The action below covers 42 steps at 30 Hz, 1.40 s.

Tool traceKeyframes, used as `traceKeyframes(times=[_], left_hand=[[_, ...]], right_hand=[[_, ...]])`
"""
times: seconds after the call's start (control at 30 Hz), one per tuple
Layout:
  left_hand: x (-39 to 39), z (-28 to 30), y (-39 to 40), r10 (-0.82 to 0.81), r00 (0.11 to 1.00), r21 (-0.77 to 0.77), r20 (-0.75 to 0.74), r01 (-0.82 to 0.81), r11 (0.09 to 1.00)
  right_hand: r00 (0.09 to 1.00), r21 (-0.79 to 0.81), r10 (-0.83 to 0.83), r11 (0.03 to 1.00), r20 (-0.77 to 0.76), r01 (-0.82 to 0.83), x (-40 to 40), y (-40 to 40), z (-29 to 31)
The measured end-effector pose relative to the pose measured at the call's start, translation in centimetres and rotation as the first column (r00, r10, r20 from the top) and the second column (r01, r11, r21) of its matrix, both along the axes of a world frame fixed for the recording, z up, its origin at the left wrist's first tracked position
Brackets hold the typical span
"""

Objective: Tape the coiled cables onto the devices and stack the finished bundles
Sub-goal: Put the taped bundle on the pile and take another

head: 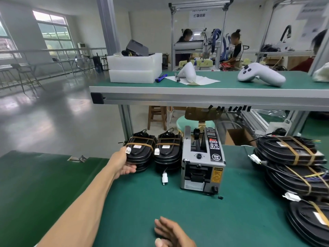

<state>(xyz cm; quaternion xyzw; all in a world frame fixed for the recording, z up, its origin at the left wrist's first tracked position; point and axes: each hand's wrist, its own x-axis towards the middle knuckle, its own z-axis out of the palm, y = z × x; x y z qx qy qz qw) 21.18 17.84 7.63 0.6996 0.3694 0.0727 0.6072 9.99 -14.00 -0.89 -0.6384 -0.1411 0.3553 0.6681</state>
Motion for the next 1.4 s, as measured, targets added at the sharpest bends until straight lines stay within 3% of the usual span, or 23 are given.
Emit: traceKeyframes(times=[0.2,0.37,0.47,0.57,0.63,0.73,0.9,1.03,1.13,1.23,1.4], left_hand=[[-0.3,0.0,-0.7,-0.004,1.0,0.008,-0.025,0.004,1.0],[-1.7,-0.1,-1.3,0.029,1.0,-0.013,0.002,-0.029,0.999],[-2.7,-0.2,-2.1,0.173,0.982,0.0,0.081,-0.174,0.985],[-4.7,-1.2,-4.4,0.353,0.906,0.027,0.235,-0.369,0.929],[-6.8,-2.2,-7.0,0.379,0.87,0.068,0.317,-0.419,0.905],[-10.3,-4.7,-10.6,0.196,0.917,0.154,0.349,-0.263,0.952],[-15.5,-7.4,-12.2,-0.168,0.96,0.294,0.224,0.098,0.951],[-16.7,-7.4,-13.1,-0.176,0.964,0.391,0.201,0.086,0.916],[-16.9,-7.1,-14.0,-0.176,0.967,0.478,0.183,0.069,0.876],[-17.0,-7.1,-14.0,-0.198,0.966,0.486,0.168,0.093,0.869],[-16.7,-7.6,-13.0,-0.25,0.956,0.485,0.154,0.148,0.862]], right_hand=[[0.981,-0.005,-0.082,0.996,0.175,0.084,-0.7,0.8,-0.7],[0.974,0.059,-0.161,0.986,0.159,0.154,-1.0,1.1,-0.8],[0.967,0.066,-0.198,0.98,0.16,0.189,-1.3,1.0,-0.2],[0.954,0.063,-0.237,0.971,0.181,0.229,-1.8,0.9,0.7],[0.943,0.07,-0.263,0.965,0.205,0.254,-2.1,0.8,1.1],[0.923,0.069,-0.3,0.954,0.24,0.292,-2.5,0.5,1.7],[0.909,0.045,-0.316,0.948,0.271,0.316,-2.9,0.3,2.4],[0.916,0.046,-0.291,0.956,0.276,0.29,-3.1,0.1,2.8],[0.918,0.107,-0.383,0.922,0.107,0.372,-2.4,-0.5,3.5],[0.786,0.132,-0.617,0.777,-0.027,0.615,0.2,-3.2,4.6],[0.381,0.107,-0.922,0.373,-0.071,0.922,8.8,-11.2,9.9]])
